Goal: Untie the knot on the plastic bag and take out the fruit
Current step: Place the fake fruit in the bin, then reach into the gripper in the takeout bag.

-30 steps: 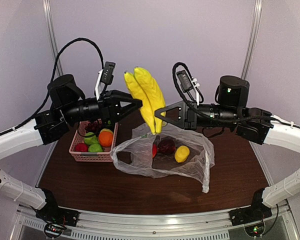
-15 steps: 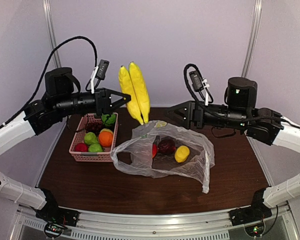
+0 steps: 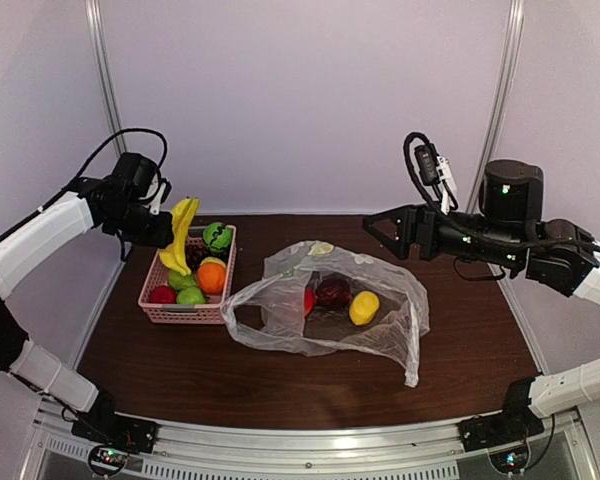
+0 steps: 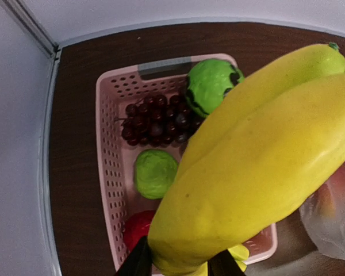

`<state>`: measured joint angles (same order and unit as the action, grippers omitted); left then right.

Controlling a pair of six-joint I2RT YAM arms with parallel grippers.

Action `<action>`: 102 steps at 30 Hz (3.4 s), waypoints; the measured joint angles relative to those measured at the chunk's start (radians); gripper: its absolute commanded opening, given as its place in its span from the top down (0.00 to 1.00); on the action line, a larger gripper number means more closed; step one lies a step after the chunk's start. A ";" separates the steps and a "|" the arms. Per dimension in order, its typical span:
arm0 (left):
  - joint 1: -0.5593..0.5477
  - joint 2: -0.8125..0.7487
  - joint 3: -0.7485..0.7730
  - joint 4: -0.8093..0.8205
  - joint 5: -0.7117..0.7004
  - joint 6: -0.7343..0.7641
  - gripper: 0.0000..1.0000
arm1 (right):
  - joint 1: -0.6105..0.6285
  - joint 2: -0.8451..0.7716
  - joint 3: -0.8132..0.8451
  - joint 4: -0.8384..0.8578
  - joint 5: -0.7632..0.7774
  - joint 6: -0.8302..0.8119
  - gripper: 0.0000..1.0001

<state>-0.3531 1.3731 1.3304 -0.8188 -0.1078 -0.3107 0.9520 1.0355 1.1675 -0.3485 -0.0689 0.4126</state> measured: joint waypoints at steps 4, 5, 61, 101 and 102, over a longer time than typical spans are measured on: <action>0.029 0.118 0.030 -0.060 -0.146 0.041 0.94 | 0.000 -0.003 -0.010 -0.006 0.014 -0.002 0.10; 0.035 0.146 0.043 -0.071 -0.171 0.051 0.94 | 0.000 -0.003 -0.012 -0.008 0.017 -0.002 0.10; -0.211 -0.248 -0.147 0.167 0.525 0.029 0.12 | 0.066 -0.014 -0.054 -0.073 -0.016 -0.139 0.14; -0.505 -0.134 -0.272 0.404 0.594 -0.153 1.00 | 0.304 0.470 -0.045 -0.273 0.358 -0.218 0.51; -0.505 -0.134 -0.272 0.404 0.594 -0.153 1.00 | 0.284 0.476 -0.045 -0.277 0.362 -0.211 0.51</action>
<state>-0.8585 1.2396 1.0584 -0.4145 0.4862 -0.4633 1.2362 1.5116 1.1221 -0.6254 0.2928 0.2016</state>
